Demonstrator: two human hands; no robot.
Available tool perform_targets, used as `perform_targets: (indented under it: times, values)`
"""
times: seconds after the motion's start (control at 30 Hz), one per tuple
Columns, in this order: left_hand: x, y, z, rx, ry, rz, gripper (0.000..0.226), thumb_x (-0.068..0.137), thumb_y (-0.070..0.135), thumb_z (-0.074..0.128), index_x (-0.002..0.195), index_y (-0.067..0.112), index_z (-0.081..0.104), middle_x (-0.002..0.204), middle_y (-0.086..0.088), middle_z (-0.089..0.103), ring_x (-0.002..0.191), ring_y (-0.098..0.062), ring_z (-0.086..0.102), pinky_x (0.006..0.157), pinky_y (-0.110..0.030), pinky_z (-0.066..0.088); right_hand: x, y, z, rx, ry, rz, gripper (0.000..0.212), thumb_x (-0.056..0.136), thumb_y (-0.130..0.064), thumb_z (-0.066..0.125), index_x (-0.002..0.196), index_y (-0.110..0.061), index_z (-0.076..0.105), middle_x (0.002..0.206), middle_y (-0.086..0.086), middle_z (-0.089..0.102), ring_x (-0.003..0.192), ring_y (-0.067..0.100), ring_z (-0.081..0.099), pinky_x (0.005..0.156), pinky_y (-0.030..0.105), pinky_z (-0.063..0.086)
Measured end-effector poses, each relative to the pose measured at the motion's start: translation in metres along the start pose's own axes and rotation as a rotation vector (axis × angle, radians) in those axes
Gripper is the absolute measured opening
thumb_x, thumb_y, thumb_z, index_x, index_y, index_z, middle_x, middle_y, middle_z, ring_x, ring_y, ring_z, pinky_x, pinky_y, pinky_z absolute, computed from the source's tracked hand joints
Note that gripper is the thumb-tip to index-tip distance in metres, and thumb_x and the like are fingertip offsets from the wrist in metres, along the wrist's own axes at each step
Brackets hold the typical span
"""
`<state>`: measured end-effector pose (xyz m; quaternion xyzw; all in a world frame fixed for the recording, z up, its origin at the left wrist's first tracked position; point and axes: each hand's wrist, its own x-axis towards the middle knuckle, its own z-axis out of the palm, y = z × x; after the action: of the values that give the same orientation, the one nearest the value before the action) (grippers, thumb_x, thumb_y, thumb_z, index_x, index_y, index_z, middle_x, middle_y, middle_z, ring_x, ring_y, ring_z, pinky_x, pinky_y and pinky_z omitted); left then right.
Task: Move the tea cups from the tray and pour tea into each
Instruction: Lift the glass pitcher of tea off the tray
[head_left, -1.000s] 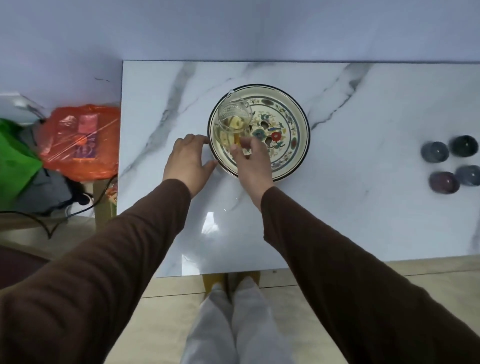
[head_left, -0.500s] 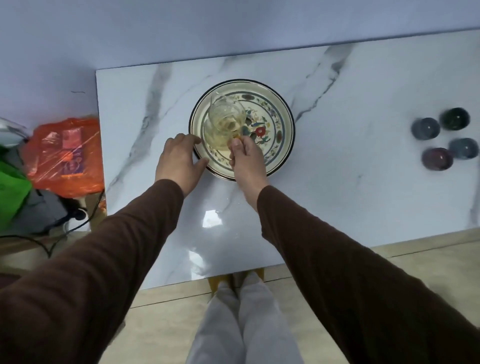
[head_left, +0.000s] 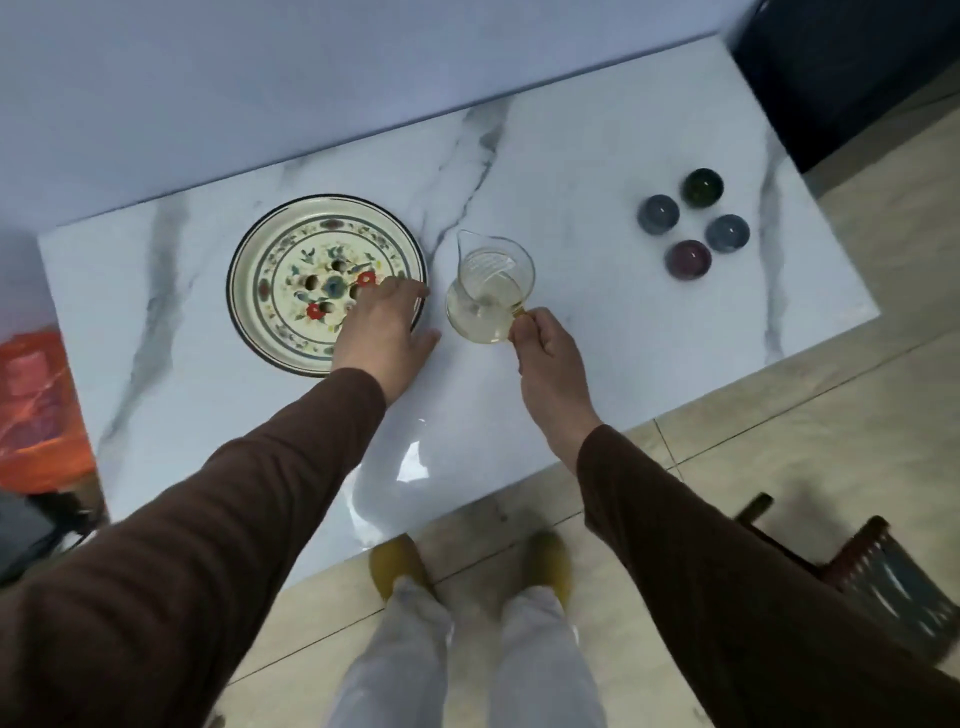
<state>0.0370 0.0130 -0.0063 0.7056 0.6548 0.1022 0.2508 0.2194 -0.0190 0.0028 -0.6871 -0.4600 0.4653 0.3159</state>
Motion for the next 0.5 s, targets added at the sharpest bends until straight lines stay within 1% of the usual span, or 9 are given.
perform_targets:
  times: [0.03,0.1,0.2,0.37,0.5]
  values:
    - [0.001,0.013,0.006,0.003,-0.006,0.013,0.048,0.085,0.023,0.067,0.128,0.009,0.055,0.126,-0.015,0.058,0.121,-0.036,0.047,0.102,-0.043,0.039,-0.002,0.005,-0.015,-0.004,0.002,0.007,0.031,0.103,-0.030,0.038,0.089,-0.004,0.048,0.070,-0.004,0.040,0.065,0.012,0.036,0.063,0.033,0.033]
    - [0.003,0.044,0.024,0.011,-0.020,0.041,0.047,0.086,0.024,0.067,0.129,0.009,0.054,0.126,-0.014,0.058,0.123,-0.034,0.047,0.104,-0.042,0.038,-0.004,0.016,-0.050,-0.015,0.007,0.017,0.031,0.103,-0.031,0.038,0.092,-0.003,0.048,0.071,-0.003,0.041,0.066,0.012,0.037,0.065,0.033,0.034]
    - [0.006,0.088,0.050,0.033,-0.049,0.064,0.048,0.087,0.027,0.065,0.131,0.011,0.053,0.128,-0.012,0.057,0.122,-0.032,0.047,0.103,-0.042,0.039,-0.002,0.035,-0.101,-0.030,0.007,0.014,0.030,0.104,-0.031,0.037,0.091,-0.006,0.049,0.071,-0.005,0.042,0.067,0.012,0.039,0.065,0.032,0.035]
    - [0.011,0.155,0.091,0.048,-0.055,0.055,0.048,0.088,0.028,0.064,0.132,0.014,0.052,0.128,-0.009,0.056,0.122,-0.030,0.046,0.101,-0.042,0.041,0.013,0.071,-0.175,-0.047,-0.013,-0.011,0.033,0.104,-0.029,0.038,0.093,0.000,0.049,0.073,0.002,0.043,0.067,0.013,0.039,0.063,0.032,0.033]
    - [0.026,0.189,0.117,0.042,-0.060,0.045,0.048,0.088,0.028,0.064,0.132,0.014,0.051,0.127,-0.008,0.055,0.122,-0.030,0.046,0.100,-0.042,0.042,0.034,0.094,-0.214,-0.062,-0.018,0.003,0.032,0.103,-0.032,0.038,0.089,-0.006,0.050,0.070,-0.002,0.042,0.063,0.011,0.038,0.059,0.031,0.033]
